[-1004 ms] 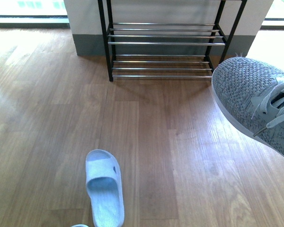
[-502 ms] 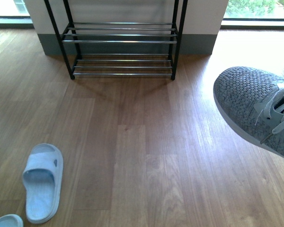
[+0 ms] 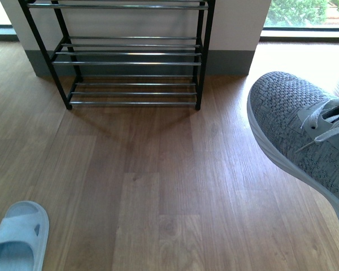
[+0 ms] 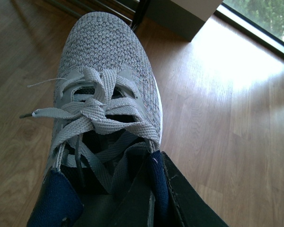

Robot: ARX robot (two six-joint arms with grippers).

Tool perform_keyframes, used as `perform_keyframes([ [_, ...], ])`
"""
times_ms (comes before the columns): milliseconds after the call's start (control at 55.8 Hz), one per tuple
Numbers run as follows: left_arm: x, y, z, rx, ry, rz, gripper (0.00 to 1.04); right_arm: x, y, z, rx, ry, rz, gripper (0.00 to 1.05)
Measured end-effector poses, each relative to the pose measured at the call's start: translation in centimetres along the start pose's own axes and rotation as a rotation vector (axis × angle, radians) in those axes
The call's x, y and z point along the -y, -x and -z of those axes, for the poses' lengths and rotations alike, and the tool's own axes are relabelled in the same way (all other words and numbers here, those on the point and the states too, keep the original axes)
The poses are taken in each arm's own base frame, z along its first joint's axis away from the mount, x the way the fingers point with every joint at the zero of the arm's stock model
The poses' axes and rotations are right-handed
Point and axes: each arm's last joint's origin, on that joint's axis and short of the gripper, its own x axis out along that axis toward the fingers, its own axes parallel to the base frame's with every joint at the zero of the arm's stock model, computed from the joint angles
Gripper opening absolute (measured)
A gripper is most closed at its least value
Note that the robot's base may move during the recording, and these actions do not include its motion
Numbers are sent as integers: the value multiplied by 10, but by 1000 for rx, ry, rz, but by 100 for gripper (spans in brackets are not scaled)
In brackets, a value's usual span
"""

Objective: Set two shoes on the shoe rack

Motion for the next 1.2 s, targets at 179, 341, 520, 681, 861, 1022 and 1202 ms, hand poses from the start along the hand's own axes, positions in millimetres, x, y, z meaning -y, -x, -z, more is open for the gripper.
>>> perform_keyframes([
  [179,0,0,0,1,0,-4,1,0,0,0,-1,3,2,1],
  [341,0,0,0,0,0,-2,1,0,0,0,-1,4,5,1],
  [520,0,0,0,1,0,-3,1,0,0,0,-1,4,3,1],
  [681,0,0,0,0,0,-7,1,0,0,0,1,5,-2,1],
  [861,0,0,0,-3,0,11,1,0,0,0,-3,5,7,1],
  [1022,0,0,0,3,0,-11,1,0,0,0,-3,6,7,1],
  [1202,0,0,0,0,0,0,1,0,0,0,0,6,0,1],
])
